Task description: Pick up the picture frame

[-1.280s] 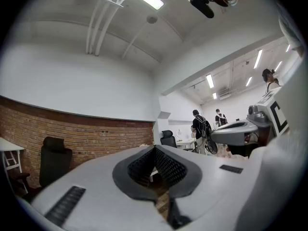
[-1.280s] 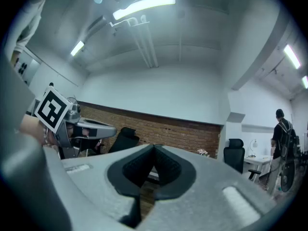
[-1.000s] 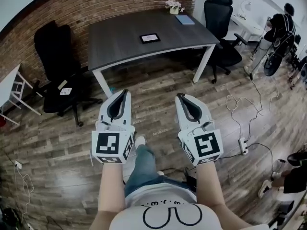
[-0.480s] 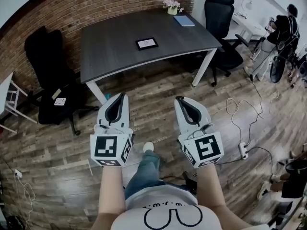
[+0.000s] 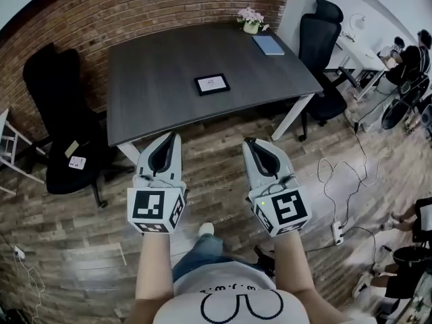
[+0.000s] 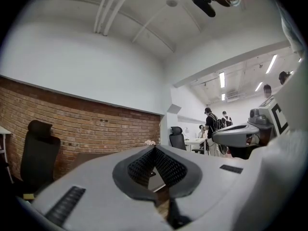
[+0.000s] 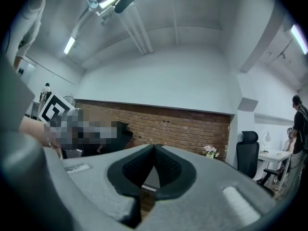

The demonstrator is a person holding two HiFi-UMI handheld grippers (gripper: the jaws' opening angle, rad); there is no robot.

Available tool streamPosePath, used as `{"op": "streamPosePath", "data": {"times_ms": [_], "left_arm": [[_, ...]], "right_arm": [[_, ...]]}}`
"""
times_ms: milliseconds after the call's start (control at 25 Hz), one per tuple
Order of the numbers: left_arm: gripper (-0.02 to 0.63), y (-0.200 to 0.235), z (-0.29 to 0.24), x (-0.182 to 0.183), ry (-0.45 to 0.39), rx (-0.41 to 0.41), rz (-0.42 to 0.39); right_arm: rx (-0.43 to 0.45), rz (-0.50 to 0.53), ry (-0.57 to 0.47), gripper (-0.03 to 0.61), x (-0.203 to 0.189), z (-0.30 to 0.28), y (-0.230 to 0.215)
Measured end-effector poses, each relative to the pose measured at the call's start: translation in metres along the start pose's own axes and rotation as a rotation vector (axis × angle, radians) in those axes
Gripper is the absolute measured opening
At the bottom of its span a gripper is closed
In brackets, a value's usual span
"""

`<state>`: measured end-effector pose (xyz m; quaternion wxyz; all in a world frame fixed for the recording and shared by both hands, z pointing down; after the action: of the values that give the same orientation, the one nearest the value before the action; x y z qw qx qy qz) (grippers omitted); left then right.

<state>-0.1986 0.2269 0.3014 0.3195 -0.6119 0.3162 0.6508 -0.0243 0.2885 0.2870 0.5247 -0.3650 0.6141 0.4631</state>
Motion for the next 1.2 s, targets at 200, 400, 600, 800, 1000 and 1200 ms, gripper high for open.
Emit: {"op": "streamPosePath", "data": {"times_ms": [200, 400, 600, 800, 1000, 1200], "left_arm": [[-0.002, 0.029, -0.044, 0.002, -0.002, -0.006, -0.002], [-0.002, 0.044, -0.076, -0.004, 0.010, -0.005, 0.005], [-0.002, 0.055, -0.108, -0.015, 0.034, 0.009, 0.008], [-0.002, 0.063, -0.152, -0.027, 0.045, 0.042, 0.001], [-0.002, 0.071, -0.216, -0.035, 0.071, 0.064, -0.009], [-0.002, 0.071, -0.288, -0.033, 0.087, 0.111, -0.016]], "right_arm": [[0.004, -0.006, 0.007, 0.000, -0.003, -0.052, -0.017], [-0.006, -0.015, 0.017, 0.000, -0.010, -0.086, -0.040], [-0.001, -0.031, 0.031, 0.000, -0.023, -0.120, -0.063], [0.012, -0.043, 0.028, 0.000, -0.039, -0.154, -0.100], [0.036, -0.051, 0.027, 0.000, -0.053, -0.201, -0.146], [0.079, -0.069, 0.032, 0.000, -0.063, -0.249, -0.209]]}}
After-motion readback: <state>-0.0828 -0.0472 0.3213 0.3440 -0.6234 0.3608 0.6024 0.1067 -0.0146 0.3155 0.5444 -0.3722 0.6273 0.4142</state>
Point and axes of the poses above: the fingertips, and each gripper's own axes: z backward along the fingers, y to its left, x out of its top, the point moved 5 cm from there along z, backward along the fingers, and after that the axes turned 1 degree about -z, right-handed, at the moved point
